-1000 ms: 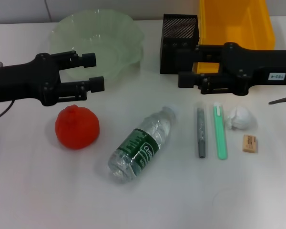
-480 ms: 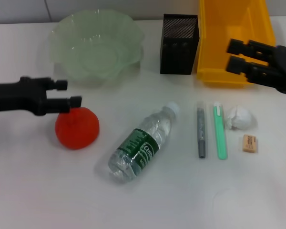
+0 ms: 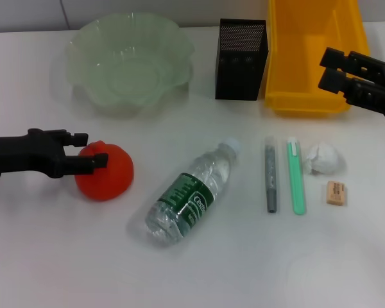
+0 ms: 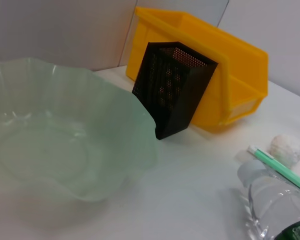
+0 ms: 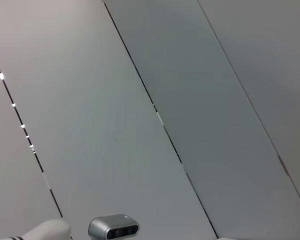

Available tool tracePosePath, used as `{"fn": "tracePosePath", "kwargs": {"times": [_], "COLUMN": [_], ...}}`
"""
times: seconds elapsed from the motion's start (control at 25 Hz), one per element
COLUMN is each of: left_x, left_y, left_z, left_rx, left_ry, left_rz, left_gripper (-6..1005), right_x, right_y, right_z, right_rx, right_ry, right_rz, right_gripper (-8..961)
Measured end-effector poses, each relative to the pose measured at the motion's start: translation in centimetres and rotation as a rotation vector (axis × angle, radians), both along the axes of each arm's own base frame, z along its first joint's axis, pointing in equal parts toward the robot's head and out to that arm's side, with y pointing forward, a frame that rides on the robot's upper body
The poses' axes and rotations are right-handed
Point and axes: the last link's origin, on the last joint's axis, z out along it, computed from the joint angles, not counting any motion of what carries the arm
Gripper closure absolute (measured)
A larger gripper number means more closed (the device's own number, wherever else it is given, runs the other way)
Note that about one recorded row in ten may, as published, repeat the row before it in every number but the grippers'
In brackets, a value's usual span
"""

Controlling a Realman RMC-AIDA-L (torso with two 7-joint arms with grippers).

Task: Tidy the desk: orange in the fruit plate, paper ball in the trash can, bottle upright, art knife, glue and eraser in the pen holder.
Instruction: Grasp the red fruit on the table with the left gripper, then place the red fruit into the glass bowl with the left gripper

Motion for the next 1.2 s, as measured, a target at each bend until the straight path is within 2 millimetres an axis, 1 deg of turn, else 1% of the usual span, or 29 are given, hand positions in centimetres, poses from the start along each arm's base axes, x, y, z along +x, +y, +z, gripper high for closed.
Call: {"fn": "tracePosePath", "kwargs": {"times": [0.12,0.36,0.52,0.68,0.92,1.04,1.2], "left_x": [-0.1,-0.6,-0.7,-0.5,-0.1,0.3,2.1], "left_y": [-0.3,-0.3,0.0,0.2,0.5,0.4,0.8], "left_z": [-0.4,-1.4,-2.1,-2.1,-1.7,-1.4,0.0], "left_rx": [-0.003,0.014,0.012,0.011,0.006,-0.008,0.004], "left_ry": [-0.005,0.031,0.076,0.083,0.087,0.067,-0.005], "left_rz": [0.005,0.017,0.018,0.005,-0.019,-0.036,-0.103], "left_gripper": [230,231,282,333,578,606,642], "right_x": [-0.4,-0.5,-0.5,-0.5,-0.5,-0.5,-0.3], "right_y": [0.5,0.7,0.7,0.7,0.7,0.7,0.6], "right_z": [-0.1,-0.1,-0.1,0.0,0.0,0.0,0.0], "right_rx": [-0.001,0.001,0.001,0.003,0.005,0.005,0.01], "right_ry": [-0.008,-0.012,-0.013,-0.013,-0.012,-0.012,-0.011], "right_rz": [0.01,0.01,0.011,0.01,0.008,0.008,0.004], "right_gripper": [223,224,224,223,223,224,224]}}
